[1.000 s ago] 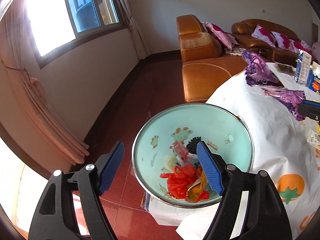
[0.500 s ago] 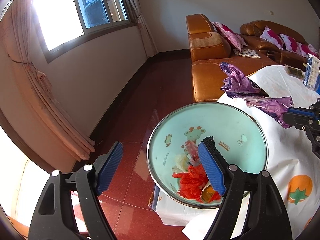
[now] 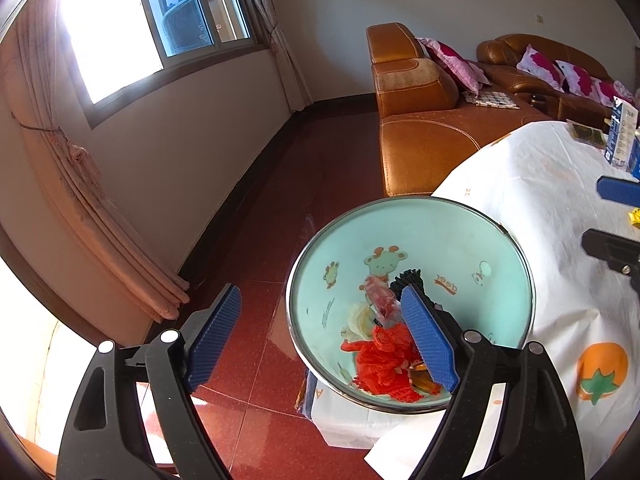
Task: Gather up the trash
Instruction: 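Carry both wrappers over the blue bin and open both tools, then move both tools back over the table toward the remaining wrappers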
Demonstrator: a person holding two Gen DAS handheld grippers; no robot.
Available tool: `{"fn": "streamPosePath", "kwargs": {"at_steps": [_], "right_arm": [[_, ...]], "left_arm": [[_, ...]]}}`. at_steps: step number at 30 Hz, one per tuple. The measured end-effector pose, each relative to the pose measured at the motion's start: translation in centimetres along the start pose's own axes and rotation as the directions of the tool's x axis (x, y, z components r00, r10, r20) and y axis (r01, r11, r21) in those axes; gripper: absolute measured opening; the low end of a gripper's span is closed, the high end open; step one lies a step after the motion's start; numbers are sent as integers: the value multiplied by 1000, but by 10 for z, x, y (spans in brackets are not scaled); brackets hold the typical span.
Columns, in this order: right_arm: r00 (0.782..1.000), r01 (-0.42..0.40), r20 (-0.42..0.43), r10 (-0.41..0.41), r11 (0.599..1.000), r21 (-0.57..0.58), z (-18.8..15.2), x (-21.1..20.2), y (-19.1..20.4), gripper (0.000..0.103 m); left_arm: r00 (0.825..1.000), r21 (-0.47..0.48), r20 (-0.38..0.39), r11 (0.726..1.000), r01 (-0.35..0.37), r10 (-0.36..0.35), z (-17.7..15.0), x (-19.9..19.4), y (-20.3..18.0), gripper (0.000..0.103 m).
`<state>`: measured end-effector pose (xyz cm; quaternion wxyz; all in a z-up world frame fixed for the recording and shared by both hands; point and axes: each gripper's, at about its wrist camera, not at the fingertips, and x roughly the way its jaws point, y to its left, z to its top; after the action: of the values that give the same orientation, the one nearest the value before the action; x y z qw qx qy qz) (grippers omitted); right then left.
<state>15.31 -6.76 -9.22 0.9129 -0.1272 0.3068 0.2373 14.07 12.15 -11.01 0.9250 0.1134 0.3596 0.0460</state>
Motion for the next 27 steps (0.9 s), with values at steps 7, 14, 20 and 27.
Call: {"fn": "streamPosePath", "kwargs": {"at_steps": [7, 14, 20, 27], "right_arm": [[997, 73, 3, -73, 996, 52, -15, -33, -24, 63], [985, 170, -5, -172, 974, 151, -46, -73, -64, 64], [956, 292, -52, -289, 912, 288, -90, -111, -113, 65], [920, 391, -128, -371, 834, 389, -153, -148, -151, 67]], "left_arm": [[1000, 43, 5, 999, 24, -24, 0, -6, -21, 86], [997, 106, 8, 991, 77, -79, 0, -17, -61, 89], [988, 194, 10, 970, 148, -153, -3, -31, -113, 90], [972, 258, 17, 940, 223, -235, 1, -51, -169, 91]]}}
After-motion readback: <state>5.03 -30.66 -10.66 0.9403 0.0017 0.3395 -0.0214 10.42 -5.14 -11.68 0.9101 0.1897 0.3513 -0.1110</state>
